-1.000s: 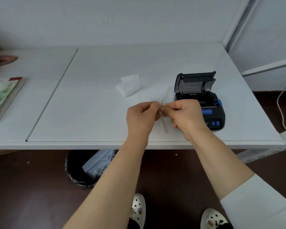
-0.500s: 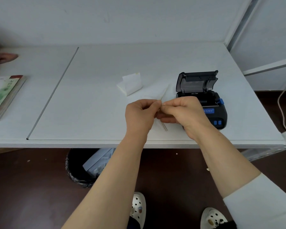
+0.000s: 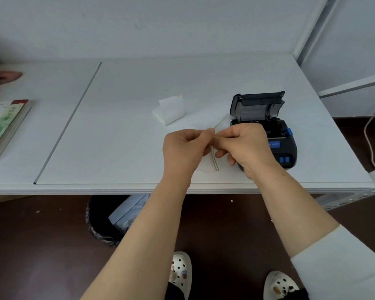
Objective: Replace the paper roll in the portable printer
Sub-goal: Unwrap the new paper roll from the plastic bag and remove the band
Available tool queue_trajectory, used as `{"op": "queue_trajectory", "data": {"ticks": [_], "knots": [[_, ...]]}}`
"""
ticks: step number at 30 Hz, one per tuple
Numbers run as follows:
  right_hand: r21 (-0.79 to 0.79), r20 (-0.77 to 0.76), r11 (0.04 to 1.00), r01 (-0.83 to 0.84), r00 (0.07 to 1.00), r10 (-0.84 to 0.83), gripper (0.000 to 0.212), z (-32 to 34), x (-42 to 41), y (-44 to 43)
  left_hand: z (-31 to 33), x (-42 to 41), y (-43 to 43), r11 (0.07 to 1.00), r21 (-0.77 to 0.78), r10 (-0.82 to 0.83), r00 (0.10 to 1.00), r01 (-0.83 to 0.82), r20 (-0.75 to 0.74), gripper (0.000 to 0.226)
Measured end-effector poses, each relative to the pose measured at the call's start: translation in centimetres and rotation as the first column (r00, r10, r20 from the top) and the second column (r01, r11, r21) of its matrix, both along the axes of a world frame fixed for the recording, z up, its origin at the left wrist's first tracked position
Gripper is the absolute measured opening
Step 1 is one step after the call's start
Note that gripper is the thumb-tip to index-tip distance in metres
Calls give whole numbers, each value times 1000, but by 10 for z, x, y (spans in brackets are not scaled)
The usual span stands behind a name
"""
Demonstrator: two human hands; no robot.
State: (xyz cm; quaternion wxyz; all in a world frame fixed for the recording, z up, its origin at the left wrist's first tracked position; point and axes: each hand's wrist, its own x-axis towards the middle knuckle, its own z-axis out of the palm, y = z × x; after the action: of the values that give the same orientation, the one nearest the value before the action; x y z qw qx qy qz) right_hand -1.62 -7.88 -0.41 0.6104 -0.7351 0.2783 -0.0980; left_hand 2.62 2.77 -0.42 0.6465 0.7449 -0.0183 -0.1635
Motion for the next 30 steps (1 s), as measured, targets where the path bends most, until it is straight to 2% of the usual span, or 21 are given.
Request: {"op": "queue_trajectory", "data": {"ticks": [2, 5, 8, 10, 13, 17, 21, 30], "knots": [[45, 14, 999, -28, 1000, 27, 11, 2, -1, 0, 2, 0, 0, 1000, 2, 5, 1000, -5, 2, 16], [201, 47, 977, -70, 997, 62, 11, 6, -2, -2, 4, 3, 3, 1000, -16, -6, 1000, 5, -13, 27], [268, 7, 962, -42, 999, 41, 10, 8, -1, -4, 5, 4, 5, 997, 22, -72, 997, 71, 20, 30], [250, -28, 968, -9, 999, 16, 10, 7, 0, -4, 5, 3, 6, 992, 64, -111, 992, 107, 54, 13], [221, -59, 975, 22, 998, -9, 9, 7, 2, -4, 1, 4, 6, 975, 165, -173, 976, 150, 131, 28], [192, -58, 981, 9, 998, 3, 12, 7, 1, -4, -1, 3, 5, 945, 301, -212, 940, 128, 269, 22], [149, -64, 989, -16, 998, 26, 8, 6, 1, -2, -2, 3, 5, 952, 287, -192, 936, 105, 296, 14], [9, -62, 999, -48, 997, 48, 14, 4, 1, 1, -5, 3, 4, 934, 351, -184, 928, 63, 323, 22]]}}
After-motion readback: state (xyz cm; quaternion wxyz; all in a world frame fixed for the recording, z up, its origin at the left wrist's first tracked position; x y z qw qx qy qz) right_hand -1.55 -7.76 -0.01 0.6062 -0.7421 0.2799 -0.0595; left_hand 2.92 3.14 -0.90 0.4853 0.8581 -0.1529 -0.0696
